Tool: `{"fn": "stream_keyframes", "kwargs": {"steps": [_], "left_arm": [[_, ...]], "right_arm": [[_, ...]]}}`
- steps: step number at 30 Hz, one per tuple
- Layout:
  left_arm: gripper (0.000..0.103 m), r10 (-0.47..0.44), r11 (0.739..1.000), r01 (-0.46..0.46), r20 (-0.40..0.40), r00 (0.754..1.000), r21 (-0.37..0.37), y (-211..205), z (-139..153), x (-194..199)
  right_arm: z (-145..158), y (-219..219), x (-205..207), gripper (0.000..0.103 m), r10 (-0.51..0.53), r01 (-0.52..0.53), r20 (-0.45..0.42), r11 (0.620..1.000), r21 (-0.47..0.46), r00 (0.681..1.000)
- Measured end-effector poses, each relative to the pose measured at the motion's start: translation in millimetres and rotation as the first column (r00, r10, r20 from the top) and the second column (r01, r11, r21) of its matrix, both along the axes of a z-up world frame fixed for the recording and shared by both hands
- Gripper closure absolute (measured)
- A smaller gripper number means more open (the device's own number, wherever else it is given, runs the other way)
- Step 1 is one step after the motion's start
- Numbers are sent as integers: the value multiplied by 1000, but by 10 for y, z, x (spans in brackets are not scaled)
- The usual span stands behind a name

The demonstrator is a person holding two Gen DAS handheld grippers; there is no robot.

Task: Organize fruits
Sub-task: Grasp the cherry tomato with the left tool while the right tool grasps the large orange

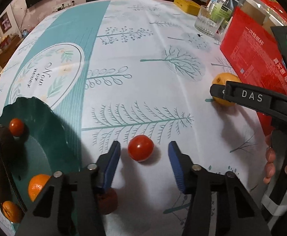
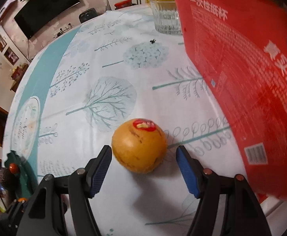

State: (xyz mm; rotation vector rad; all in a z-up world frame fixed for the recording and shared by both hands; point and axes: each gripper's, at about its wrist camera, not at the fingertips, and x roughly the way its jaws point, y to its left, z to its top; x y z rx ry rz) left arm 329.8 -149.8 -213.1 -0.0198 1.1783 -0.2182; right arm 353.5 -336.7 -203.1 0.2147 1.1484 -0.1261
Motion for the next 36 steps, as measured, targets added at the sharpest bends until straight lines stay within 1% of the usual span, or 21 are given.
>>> {"fn": "stream_keyframes", "kwargs": {"steps": [2,4,5,6,7,9,11,16,21,25,29,32,36], "left_arm": [[68,-1,1000,1,-6,1000,3,-16,-29,8],[73,0,1000,0,-9,1000,8,-14,-51,19],[77,0,1000,0,2,1000,2,-7,-46,25],[77,-1,1000,2,6,1000,-9,6,-46,29],[77,-2,1000,2,5,1000,-17,16,-49,34],[77,7,999,-7,3,1000,-33,50,-52,38],[77,15,999,-15,1,1000,-31,62,-51,38],[78,28,999,-28,12,1000,-39,113,30,-6],[78,41,998,-40,22,999,-53,192,158,-99],[78,67,996,-64,34,997,-61,313,290,-225],[78,98,993,-95,44,994,-67,468,409,-366],[78,118,992,-114,55,992,-61,609,494,-495],[78,149,987,-144,72,986,-74,832,607,-672]], "right_arm": [[-10,-14,2,36,-1,1,3,1000,15,1000],[-6,-14,2,39,7,-7,16,1000,23,1000],[0,-8,3,44,15,-15,22,1000,25,1000],[8,3,3,49,23,-24,28,999,26,999],[14,17,3,51,27,-27,29,999,19,999],[16,36,1,51,29,-29,31,1000,11,999],[16,33,-10,51,21,-21,34,1000,15,999],[13,7,-39,52,-8,6,25,998,56,1000],[16,52,-105,52,-14,14,1,996,91,1000],[25,163,-218,52,-5,8,-21,993,120,1000],[65,315,-343,53,23,-18,-33,991,131,999],[125,443,-440,53,43,-38,-34,990,135,998],[253,651,-551,53,80,-76,-23,988,131,997]]}}
